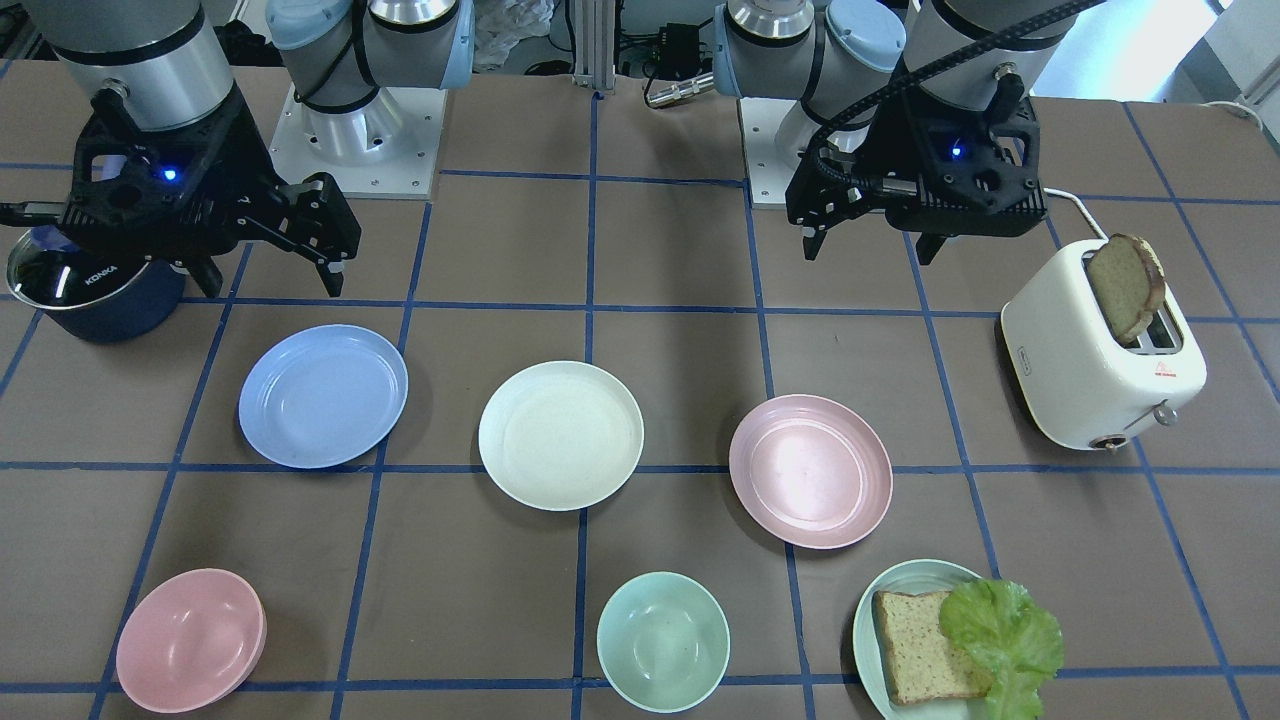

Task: Stack three plates with pink and blue

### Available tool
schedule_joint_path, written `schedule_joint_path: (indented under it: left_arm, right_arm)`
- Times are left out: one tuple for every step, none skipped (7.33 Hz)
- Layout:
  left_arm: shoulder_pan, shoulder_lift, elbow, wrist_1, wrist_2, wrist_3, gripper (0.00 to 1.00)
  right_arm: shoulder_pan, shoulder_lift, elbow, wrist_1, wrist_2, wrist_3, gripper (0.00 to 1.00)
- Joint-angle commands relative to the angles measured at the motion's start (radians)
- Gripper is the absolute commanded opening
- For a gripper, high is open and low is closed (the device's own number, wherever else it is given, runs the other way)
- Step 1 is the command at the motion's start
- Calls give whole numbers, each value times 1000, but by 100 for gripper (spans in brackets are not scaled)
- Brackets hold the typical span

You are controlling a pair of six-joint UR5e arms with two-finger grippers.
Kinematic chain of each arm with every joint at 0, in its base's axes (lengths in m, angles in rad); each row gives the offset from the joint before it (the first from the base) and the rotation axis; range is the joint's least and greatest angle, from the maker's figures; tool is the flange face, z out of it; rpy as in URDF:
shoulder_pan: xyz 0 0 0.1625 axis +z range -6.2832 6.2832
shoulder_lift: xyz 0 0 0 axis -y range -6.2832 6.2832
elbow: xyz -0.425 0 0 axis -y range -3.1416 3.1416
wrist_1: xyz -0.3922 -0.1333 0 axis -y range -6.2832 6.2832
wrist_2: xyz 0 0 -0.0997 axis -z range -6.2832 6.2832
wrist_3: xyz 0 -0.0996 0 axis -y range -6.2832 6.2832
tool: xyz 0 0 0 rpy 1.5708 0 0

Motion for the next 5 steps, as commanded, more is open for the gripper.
schedule_joint_path:
  left_arm:
    - [0, 0, -2, -1, -7, 2, 100]
    - [2, -3, -5, -2, 2, 5, 100]
    - [2, -17, -6, -2, 2, -1, 100]
    - [2, -42, -12, 1, -7, 3, 100]
    - [2, -71, -53, 20, -7, 3, 100]
  right_arm:
    - [1, -2, -6, 2, -3, -19, 100]
    - [-3, 1, -6, 2, -4, -17, 100]
    - [-2, 0, -7, 8, -6, -19, 100]
    - [-5, 1, -12, 6, -6, -17, 100]
    - [-3, 1, -12, 14, -4, -5, 100]
